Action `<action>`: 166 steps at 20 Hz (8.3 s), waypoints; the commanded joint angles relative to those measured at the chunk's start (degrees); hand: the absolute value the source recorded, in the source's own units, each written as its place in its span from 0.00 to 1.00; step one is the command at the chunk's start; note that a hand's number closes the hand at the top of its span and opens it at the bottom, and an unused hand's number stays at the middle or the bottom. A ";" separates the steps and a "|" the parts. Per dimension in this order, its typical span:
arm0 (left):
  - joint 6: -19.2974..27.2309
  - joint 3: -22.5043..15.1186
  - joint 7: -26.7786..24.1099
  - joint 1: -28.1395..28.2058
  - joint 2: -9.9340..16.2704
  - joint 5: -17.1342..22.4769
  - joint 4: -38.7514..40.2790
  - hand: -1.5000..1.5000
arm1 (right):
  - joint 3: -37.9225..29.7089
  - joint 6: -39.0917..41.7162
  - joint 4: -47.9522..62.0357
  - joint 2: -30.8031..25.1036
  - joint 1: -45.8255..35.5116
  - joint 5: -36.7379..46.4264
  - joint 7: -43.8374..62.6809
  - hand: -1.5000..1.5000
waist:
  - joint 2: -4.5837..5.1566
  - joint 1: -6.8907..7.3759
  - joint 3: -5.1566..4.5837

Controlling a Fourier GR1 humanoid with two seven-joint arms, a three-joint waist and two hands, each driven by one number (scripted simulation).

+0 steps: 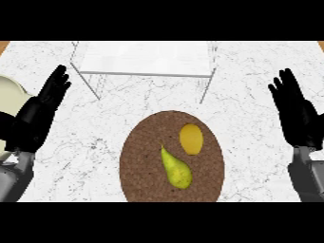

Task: Pick the pear from the placemat and place it in the tiered shelf

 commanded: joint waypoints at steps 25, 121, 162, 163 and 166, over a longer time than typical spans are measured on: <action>-5.63 -4.34 -4.46 9.38 -7.50 -4.45 13.48 0.50 | 30.46 10.00 -23.32 -6.99 -3.36 26.41 31.76 0.00 | -1.32 -1.57 0.29; -12.20 4.49 -2.60 15.95 -14.27 -14.69 8.97 0.50 | 35.72 25.43 -24.90 15.47 -20.17 87.18 77.94 1.00 | -1.80 -2.08 0.46; -14.64 4.32 -3.85 10.06 -17.87 -18.67 12.62 0.50 | -15.33 -4.93 54.87 14.45 -67.91 78.79 36.30 1.00 | 0.83 2.82 0.52; -15.10 4.90 -2.40 8.62 -17.63 -18.01 13.35 0.50 | -19.66 -6.91 52.08 15.40 -67.72 73.79 36.78 1.00 | 1.07 2.72 0.65; -16.16 4.85 -3.10 9.67 -17.24 -17.50 13.03 0.50 | -26.45 -10.99 50.70 15.47 -67.31 65.07 34.90 0.00 | 0.86 3.45 0.66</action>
